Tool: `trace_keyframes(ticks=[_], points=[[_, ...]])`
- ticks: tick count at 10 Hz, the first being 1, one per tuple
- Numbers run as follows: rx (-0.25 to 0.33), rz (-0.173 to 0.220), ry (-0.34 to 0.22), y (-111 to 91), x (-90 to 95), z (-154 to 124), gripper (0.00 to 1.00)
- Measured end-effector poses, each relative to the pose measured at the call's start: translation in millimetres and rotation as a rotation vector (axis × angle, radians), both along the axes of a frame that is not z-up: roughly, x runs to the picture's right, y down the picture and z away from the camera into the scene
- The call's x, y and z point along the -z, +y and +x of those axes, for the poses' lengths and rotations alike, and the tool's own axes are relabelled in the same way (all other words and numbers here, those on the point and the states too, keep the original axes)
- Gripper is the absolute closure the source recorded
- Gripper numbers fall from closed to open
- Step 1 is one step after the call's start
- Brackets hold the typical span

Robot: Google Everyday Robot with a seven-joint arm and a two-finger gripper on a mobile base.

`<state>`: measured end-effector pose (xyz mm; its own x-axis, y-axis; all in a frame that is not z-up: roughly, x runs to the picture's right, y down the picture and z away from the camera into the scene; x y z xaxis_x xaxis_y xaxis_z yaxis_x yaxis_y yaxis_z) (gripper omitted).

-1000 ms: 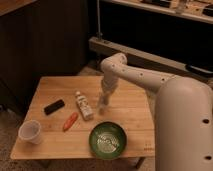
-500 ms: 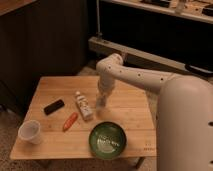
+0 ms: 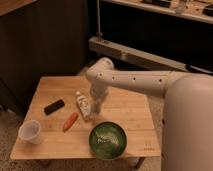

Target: Place the white sponge in the ceramic bowl

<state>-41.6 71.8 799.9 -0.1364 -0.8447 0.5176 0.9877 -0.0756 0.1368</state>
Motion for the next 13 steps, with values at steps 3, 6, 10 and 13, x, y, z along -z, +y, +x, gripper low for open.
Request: trace_keyframes(ticks=[3,6,10,13], points=[[-0.003,0.003,-0.017,4.1,7.7,-4.8,0.99],[-0.051,-0.024,-0.084,-10.2,3.9,7.8,1.0],[-0.1,-0.057,-0.141,-17.6,11.9,17.8,1.0],[-0.12,-0.068,-0.155,-20.0,18.9,27.7,1.0]])
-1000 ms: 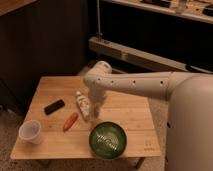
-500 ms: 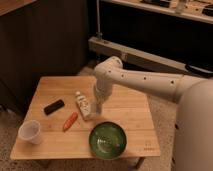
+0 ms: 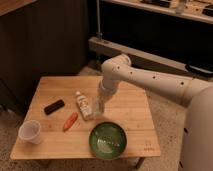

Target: Place the white sponge in the ceramic bowl

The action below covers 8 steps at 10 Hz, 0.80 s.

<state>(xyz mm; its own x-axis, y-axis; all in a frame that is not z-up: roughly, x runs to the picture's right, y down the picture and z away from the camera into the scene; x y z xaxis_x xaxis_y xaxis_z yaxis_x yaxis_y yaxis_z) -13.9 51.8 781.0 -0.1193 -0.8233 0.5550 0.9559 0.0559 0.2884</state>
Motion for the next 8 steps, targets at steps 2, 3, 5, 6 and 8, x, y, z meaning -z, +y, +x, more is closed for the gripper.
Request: trace_keyframes(ticks=[2,3,5,6,8], points=[[0.019,0.004,0.005,5.5,3.1,2.3,1.0],[0.034,0.009,0.004,16.7,12.9,-5.4,1.0],[0.044,0.011,0.007,37.4,31.6,-13.0,1.0],[0.049,0.012,0.01,48.9,41.7,-13.0,1.0],[0.056,0.021,0.018,65.0,46.5,-7.1,1.0]])
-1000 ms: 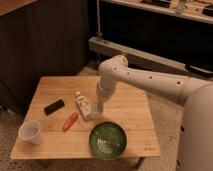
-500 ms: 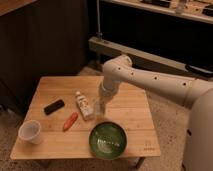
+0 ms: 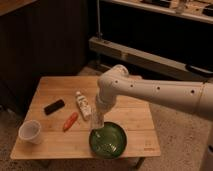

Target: Place the white sponge in the ceramic bowl

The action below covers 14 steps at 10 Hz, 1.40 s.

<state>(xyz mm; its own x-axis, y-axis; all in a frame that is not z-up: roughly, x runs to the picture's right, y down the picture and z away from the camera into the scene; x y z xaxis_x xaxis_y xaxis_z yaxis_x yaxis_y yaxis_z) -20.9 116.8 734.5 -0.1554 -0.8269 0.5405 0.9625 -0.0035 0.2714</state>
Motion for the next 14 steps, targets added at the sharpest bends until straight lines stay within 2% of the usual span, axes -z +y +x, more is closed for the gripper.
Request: trace_keyframes(ticks=[2,4,6,7,8,9,10,12,14], points=[[0.015,0.005,0.003,15.4,5.1,0.8,1.0],[0.018,0.006,-0.002,28.3,17.7,-7.2,1.0],[0.008,0.007,-0.006,41.4,22.0,4.1,0.99],[0.009,0.009,-0.009,44.4,21.4,3.3,0.95],[0.006,0.01,-0.01,47.9,21.8,1.2,0.83],[0.005,0.009,-0.01,51.5,22.7,3.2,0.77],[0.005,0.007,-0.012,55.0,24.6,0.9,0.76],[0.001,0.003,-0.02,59.2,29.9,-4.6,0.77],[-0.005,0.004,-0.036,54.4,25.3,4.5,0.92]])
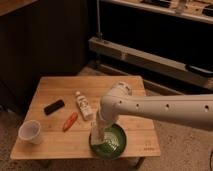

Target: Place the white sponge in the ceramic bowl

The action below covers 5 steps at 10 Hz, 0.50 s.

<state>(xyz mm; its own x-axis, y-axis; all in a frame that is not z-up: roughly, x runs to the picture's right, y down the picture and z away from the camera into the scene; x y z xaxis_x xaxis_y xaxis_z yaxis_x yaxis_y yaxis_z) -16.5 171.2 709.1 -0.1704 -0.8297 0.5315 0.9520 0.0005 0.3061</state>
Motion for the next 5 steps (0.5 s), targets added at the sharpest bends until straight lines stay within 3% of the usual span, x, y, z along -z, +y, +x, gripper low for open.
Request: trace_keyframes(ticks=[1,5], points=[[-0.006,0.001,0.0,-5.0,-5.1,9.6,0.97],[-0.024,0.0,-0.009,5.6,-0.2,12.3,0.95]])
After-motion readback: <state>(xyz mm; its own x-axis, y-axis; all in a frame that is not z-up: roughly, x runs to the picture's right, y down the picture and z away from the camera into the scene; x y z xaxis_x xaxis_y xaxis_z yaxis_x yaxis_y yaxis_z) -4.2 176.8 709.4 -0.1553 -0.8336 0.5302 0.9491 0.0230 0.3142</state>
